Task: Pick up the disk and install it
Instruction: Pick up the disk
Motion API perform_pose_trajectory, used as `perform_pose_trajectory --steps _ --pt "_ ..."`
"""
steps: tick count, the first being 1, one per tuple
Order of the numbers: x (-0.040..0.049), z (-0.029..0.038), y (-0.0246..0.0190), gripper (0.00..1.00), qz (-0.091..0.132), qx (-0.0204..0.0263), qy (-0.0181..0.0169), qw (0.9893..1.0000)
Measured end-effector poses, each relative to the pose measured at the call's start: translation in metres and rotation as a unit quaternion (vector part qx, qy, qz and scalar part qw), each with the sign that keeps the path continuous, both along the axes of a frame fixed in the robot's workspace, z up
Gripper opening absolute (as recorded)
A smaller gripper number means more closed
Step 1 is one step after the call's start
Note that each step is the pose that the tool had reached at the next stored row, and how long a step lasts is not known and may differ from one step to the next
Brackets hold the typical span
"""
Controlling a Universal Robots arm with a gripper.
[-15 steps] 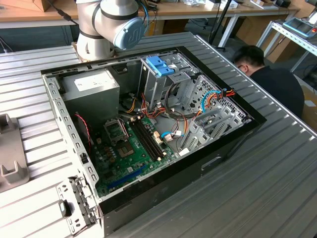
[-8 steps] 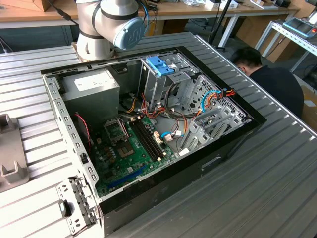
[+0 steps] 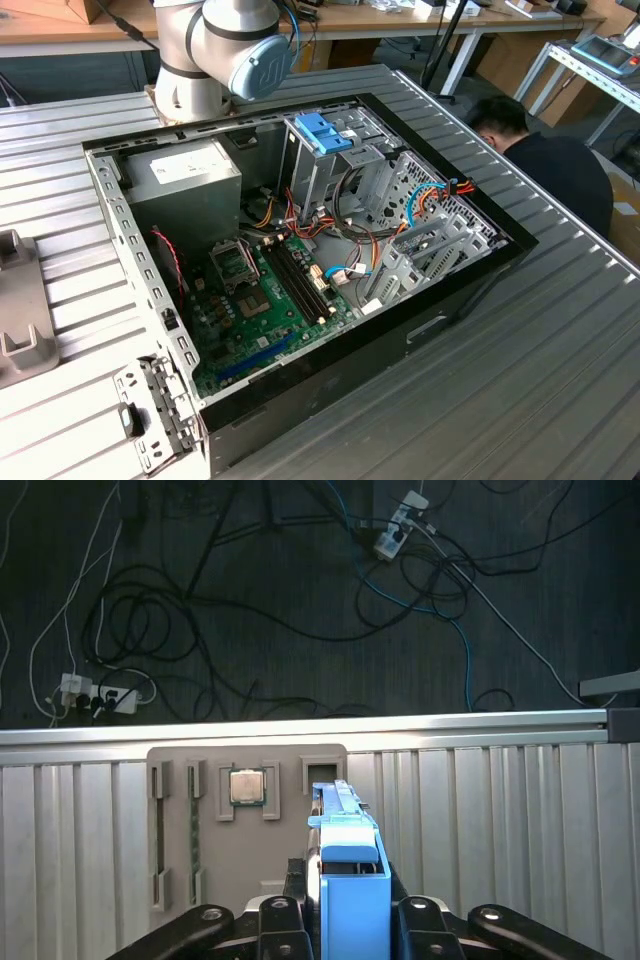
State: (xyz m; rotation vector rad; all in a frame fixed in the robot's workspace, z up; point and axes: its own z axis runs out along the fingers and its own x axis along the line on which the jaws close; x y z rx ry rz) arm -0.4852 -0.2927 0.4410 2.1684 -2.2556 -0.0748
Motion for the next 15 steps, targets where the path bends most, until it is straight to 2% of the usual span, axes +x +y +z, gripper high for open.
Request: perform_pose_trajectory --steps 15 --pt "0.0 0.0054 0.0 0.37 0.0 0.0 0.0 1.0"
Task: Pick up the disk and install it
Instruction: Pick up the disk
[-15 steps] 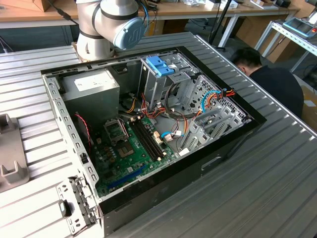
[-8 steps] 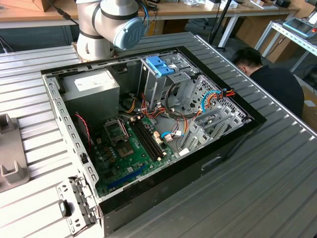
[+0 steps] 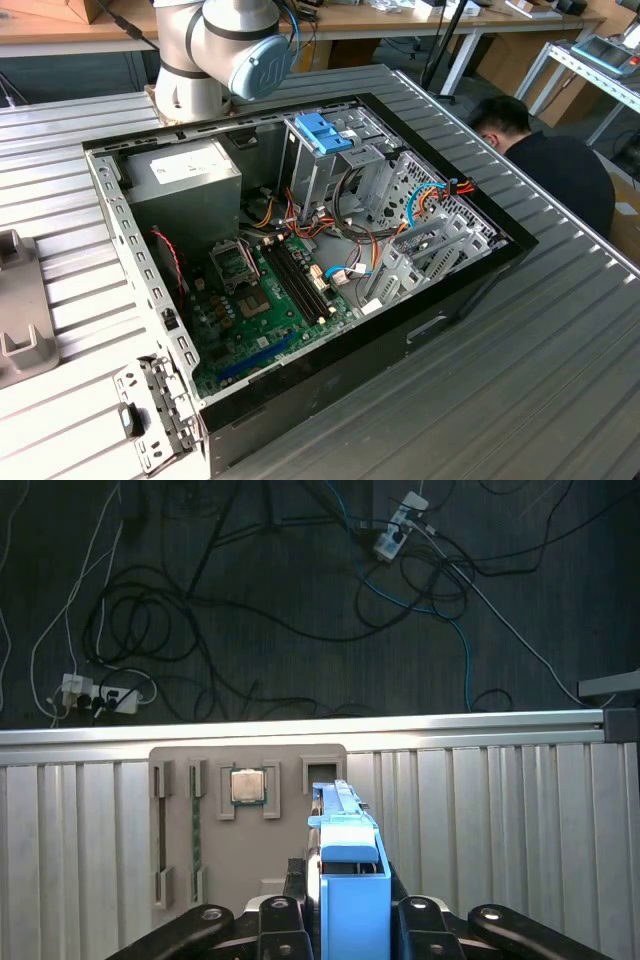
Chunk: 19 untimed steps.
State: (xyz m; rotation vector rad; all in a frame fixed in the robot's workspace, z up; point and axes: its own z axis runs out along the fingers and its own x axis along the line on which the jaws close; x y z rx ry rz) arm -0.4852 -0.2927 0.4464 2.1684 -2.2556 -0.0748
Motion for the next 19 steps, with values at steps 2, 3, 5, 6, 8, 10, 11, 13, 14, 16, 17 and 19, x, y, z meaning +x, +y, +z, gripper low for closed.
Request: perform_pose_trajectory --steps 2,3,5,6,8,10,11,13,14,16,17,19 --pt "0.0 0.001 0.0 0.37 0.0 0.0 0.0 1.0" --pt "0.0 0.0014 0.0 0.37 0.0 0.0 0.0 1.0" --pt "0.0 0.002 0.0 0.37 0.0 0.0 0.0 1.0" --pt "0.0 0.0023 0.0 0.37 0.0 0.0 0.0 1.0" --pt "0.0 0.0029 0.0 0.37 0.0 0.0 0.0 1.0" --pt "0.0 0.0035 0.0 0.37 0.0 0.0 0.0 1.0" --pt "0.0 0.0038 0.0 0.37 0.0 0.0 0.0 1.0" --pt "0.0 0.0044 0.0 0.37 0.0 0.0 0.0 1.0" --pt "0.0 0.0049 0.0 0.37 0.0 0.0 0.0 1.0" --pt "0.0 0.0056 0.0 0.37 0.0 0.0 0.0 1.0" --pt "0.0 0.0061 0.0 0.37 0.0 0.0 0.0 1.0" --pt "0.0 0.0071 0.0 0.37 0.0 0.0 0.0 1.0"
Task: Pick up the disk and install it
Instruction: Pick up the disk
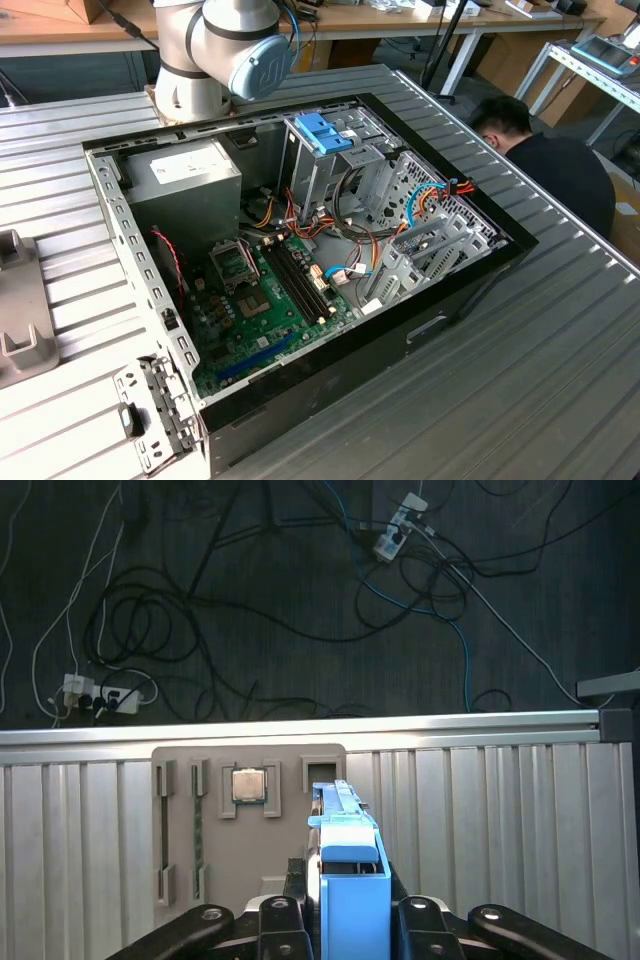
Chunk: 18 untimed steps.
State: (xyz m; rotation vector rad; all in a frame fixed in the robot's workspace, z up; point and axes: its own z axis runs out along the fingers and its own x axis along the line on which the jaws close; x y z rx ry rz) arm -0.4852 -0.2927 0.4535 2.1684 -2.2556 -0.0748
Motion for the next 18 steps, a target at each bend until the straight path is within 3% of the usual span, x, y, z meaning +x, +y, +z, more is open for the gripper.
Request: perform_pose_trajectory --steps 18 --pt "0.0 0.0054 0.0 0.37 0.0 0.0 0.0 1.0"
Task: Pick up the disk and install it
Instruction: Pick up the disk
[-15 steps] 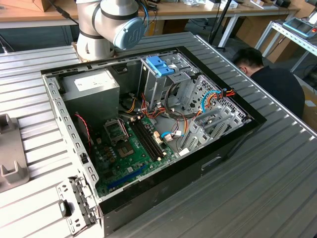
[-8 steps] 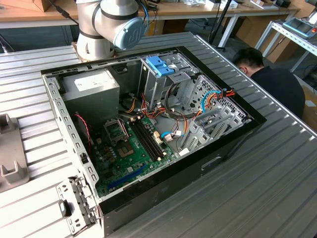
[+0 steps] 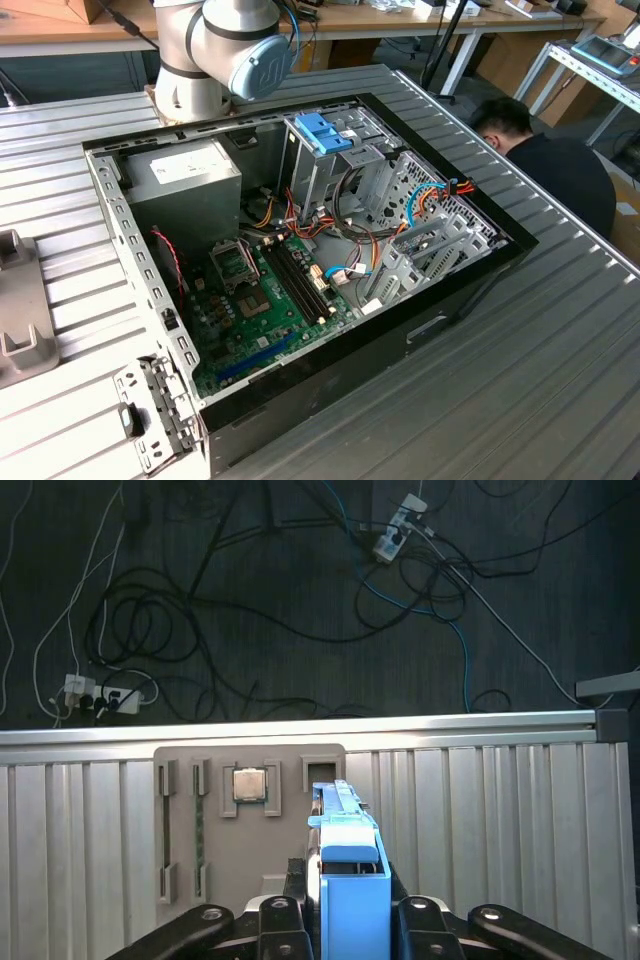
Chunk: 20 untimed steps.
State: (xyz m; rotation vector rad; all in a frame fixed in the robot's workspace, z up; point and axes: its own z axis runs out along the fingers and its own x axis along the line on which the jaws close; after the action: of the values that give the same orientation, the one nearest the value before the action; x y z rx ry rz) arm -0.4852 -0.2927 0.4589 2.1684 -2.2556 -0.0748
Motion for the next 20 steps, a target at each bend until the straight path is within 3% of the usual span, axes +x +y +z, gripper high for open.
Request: perform_pose_trajectory --steps 20 --pt "0.0 0.0049 0.0 0.37 0.0 0.0 0.0001 1.0"
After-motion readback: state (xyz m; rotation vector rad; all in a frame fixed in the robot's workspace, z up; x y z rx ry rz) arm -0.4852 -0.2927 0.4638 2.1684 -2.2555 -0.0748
